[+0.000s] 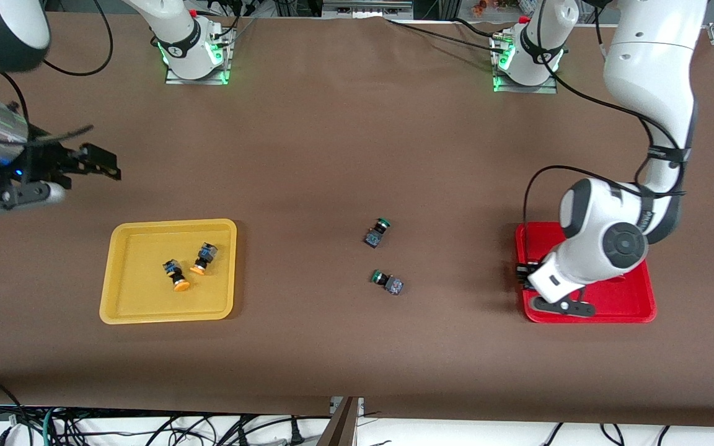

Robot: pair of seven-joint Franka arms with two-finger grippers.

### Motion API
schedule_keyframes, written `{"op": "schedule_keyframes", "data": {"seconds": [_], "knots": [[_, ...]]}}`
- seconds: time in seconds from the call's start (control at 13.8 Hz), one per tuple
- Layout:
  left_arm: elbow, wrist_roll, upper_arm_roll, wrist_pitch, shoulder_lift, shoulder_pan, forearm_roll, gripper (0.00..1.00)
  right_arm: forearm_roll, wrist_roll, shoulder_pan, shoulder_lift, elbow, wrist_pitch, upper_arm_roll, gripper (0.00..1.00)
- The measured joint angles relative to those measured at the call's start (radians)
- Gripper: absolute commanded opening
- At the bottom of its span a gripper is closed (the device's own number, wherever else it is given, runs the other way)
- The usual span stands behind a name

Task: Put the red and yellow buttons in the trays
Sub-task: 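Lower the red button into the red tray and open the left gripper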

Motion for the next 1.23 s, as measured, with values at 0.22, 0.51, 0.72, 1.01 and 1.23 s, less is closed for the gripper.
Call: {"op": "schedule_keyframes", "data": {"seconds": [0.22, 0.51, 0.72, 1.01, 1.23], "knots": [[-0.02, 0.05, -0.001, -0.002, 0.006, 0.088, 0.0, 0.24, -0.002, 0.001, -0.003, -0.063, -0.009, -0.056, 0.002, 1.0], [-0.068, 0.06, -0.006, 0.013, 0.009, 0.144, 0.0, 0.24, -0.003, 0.013, -0.003, -0.066, -0.038, -0.05, 0.015, 1.0], [-0.135, 0.065, -0.008, 0.09, 0.009, 0.154, 0.0, 0.24, -0.003, 0.015, -0.003, -0.063, -0.039, -0.043, 0.021, 1.0], [-0.188, 0.077, -0.009, 0.154, 0.009, 0.163, 0.0, 0.24, -0.003, 0.016, -0.004, -0.056, -0.039, -0.014, 0.02, 1.0], [-0.201, 0.077, -0.009, 0.185, 0.009, 0.164, 0.0, 0.43, -0.003, 0.015, -0.009, -0.047, -0.039, -0.006, 0.017, 1.0]]}}
